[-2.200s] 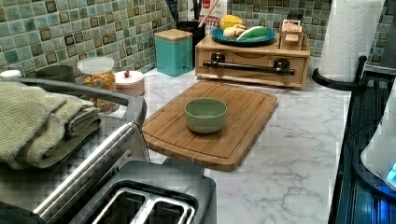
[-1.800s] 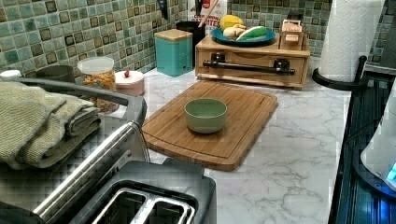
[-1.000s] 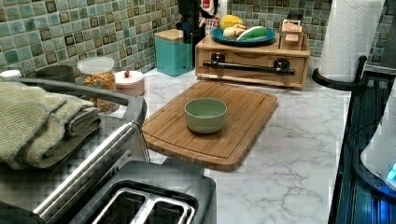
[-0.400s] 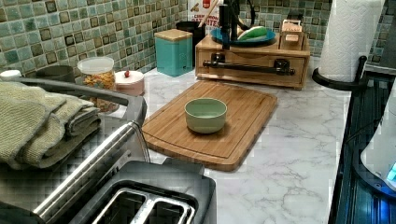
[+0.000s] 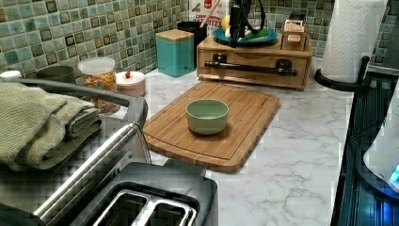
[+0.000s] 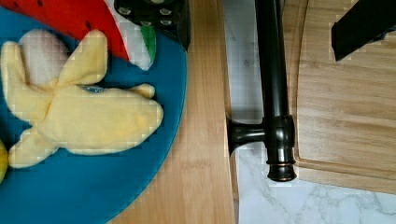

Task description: Open the drawer.

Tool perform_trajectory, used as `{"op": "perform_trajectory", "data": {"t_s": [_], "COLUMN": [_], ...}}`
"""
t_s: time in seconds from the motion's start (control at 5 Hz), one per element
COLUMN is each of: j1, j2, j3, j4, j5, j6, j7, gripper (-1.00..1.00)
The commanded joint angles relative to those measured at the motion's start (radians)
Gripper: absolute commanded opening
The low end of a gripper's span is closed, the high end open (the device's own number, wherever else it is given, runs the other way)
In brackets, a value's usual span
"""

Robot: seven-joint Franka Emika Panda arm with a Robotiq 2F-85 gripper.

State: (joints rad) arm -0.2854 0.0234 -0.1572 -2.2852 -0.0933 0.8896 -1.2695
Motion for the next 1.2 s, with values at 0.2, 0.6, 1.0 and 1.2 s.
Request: {"op": "perform_trajectory", "data": {"t_s": [0.2, 0.6, 1.0, 1.2], "j1": [0.064, 0.031, 0.032, 0.048], "j2": [-0.111, -0.004, 0.053, 0.081], "j3": [0.048, 0.03, 0.025, 0.025], "j4": [-0.166, -0.161, -0.162, -0.15], "j5": [0.018, -0.115, -0.139, -0.199], "j6": [0.054, 0.214, 0.246, 0.198], "j7": [0.031, 0.063, 0.18, 0.299], "gripper": [1.0, 1.0, 1.0, 1.0]}}
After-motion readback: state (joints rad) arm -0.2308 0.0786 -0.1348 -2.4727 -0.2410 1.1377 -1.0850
